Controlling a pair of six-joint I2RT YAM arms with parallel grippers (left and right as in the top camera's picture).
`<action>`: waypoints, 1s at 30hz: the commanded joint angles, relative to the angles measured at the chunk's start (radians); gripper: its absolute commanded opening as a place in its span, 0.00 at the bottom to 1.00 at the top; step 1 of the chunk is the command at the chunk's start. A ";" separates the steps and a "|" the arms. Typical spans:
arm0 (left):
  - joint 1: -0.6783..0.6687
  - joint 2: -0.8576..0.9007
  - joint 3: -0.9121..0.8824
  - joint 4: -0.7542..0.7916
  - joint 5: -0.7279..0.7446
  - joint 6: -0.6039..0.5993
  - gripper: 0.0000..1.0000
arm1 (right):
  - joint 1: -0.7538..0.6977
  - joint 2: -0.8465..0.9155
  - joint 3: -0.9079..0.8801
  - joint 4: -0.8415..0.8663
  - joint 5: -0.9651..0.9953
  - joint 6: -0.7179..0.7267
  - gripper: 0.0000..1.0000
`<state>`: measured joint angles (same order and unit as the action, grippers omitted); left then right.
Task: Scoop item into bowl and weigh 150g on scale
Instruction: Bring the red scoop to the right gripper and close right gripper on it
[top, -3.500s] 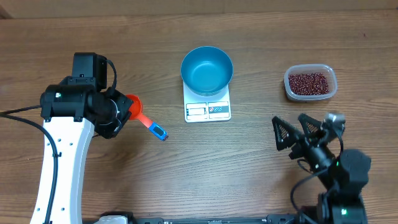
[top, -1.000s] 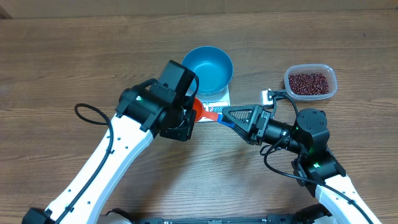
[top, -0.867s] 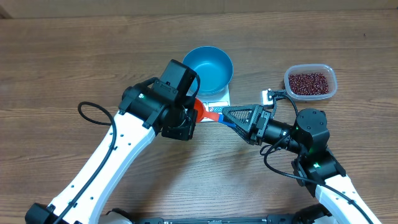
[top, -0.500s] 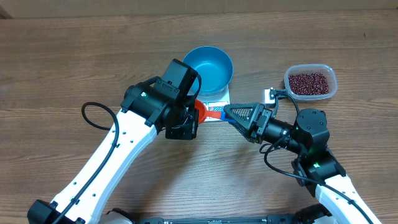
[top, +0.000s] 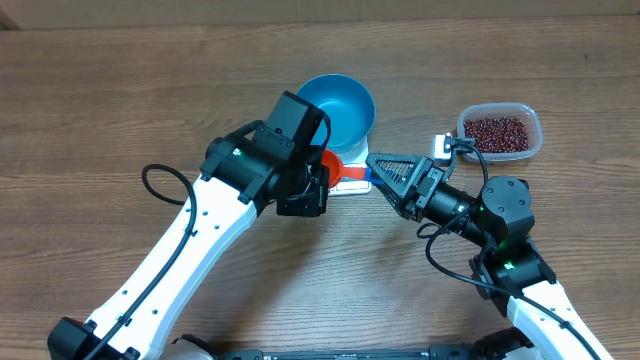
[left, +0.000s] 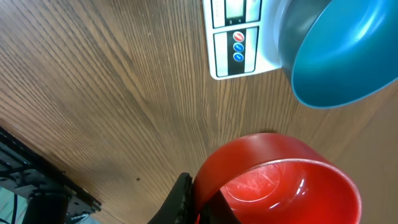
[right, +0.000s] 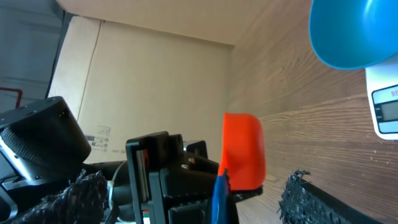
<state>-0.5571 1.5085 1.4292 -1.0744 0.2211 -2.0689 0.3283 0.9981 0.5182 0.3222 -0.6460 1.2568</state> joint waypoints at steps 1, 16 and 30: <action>-0.027 0.011 0.000 0.011 -0.001 -0.015 0.04 | 0.014 0.002 0.025 0.005 0.025 0.003 0.91; -0.062 0.011 0.000 0.022 -0.053 -0.015 0.04 | 0.052 0.048 0.025 0.010 0.066 0.000 0.71; -0.062 0.011 0.000 0.055 -0.134 -0.015 0.04 | 0.052 0.048 0.025 0.072 0.069 0.001 0.53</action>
<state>-0.6155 1.5085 1.4292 -1.0306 0.1215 -2.0701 0.3748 1.0485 0.5182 0.3740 -0.5880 1.2606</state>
